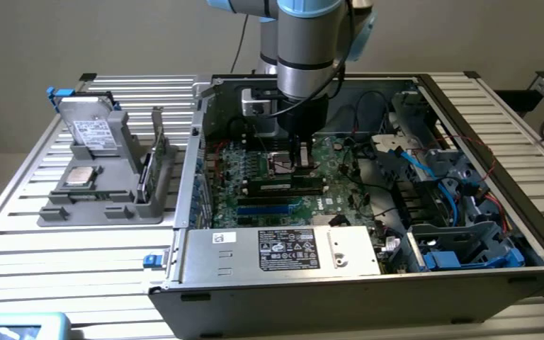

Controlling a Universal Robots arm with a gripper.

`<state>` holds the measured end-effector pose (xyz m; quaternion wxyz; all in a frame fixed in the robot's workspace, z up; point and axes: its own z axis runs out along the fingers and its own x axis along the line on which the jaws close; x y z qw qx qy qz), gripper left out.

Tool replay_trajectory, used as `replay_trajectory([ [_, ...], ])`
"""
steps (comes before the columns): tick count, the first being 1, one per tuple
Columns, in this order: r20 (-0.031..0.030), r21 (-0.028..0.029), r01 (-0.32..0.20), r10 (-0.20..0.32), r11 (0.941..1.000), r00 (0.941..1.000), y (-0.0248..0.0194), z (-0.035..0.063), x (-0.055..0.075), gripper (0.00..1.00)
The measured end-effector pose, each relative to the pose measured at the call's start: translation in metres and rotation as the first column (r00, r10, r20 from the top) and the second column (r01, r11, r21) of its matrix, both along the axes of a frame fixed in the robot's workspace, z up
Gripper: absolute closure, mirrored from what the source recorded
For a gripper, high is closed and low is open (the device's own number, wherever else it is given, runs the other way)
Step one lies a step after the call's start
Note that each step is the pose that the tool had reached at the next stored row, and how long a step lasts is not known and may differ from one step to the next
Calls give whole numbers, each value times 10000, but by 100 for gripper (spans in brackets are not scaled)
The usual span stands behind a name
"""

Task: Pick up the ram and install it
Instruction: 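Insert the ram into the slot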

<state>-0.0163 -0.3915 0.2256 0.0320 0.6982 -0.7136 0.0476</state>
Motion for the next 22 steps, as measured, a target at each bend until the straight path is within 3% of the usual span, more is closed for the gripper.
replay_trajectory([
  [22,35,1,0,0,10000,10000,0,-15,-9,86],
])
